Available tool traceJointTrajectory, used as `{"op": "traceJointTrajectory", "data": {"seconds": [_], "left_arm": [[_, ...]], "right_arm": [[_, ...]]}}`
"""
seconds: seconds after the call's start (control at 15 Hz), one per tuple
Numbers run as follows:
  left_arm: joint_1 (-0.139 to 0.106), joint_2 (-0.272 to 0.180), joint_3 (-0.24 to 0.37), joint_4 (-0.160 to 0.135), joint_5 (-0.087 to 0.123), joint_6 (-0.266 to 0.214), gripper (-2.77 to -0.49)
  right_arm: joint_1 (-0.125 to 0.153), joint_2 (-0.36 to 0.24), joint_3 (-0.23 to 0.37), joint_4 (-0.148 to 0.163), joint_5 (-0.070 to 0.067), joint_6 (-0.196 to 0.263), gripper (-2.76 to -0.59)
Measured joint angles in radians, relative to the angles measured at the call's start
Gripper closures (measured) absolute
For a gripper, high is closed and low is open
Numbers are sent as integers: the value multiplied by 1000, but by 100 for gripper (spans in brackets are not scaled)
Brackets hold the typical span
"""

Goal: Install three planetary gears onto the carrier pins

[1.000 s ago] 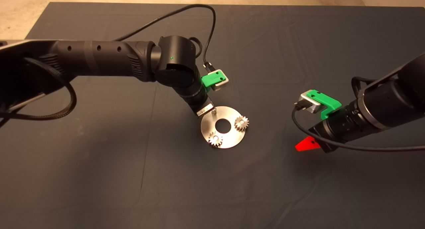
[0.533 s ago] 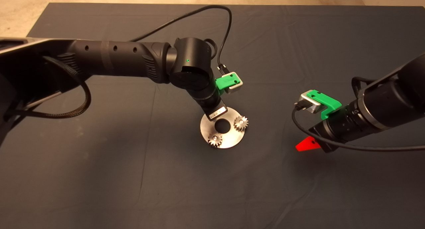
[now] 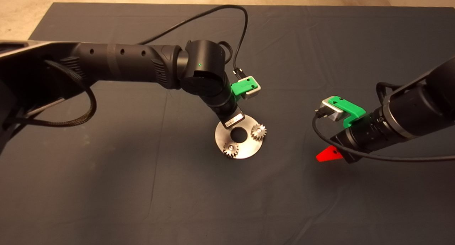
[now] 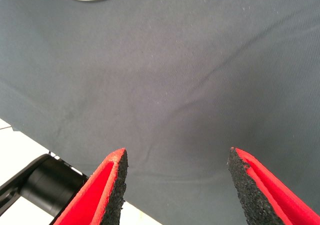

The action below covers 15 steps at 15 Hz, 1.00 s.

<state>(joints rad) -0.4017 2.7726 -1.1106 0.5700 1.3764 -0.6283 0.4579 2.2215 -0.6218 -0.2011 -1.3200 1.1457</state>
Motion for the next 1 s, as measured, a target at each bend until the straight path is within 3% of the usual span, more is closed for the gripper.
{"op": "traceJointTrajectory", "data": {"seconds": [0.53,0.87,1.0], "left_arm": [[2,-17,-22,1,-20,3,-54],[12,-16,-35,1,-31,3,-54],[27,-16,-35,1,-34,5,-54]], "right_arm": [[0,0,0,0,2,0,-147],[0,0,0,0,2,0,-147],[0,0,0,0,4,0,-147]]}}
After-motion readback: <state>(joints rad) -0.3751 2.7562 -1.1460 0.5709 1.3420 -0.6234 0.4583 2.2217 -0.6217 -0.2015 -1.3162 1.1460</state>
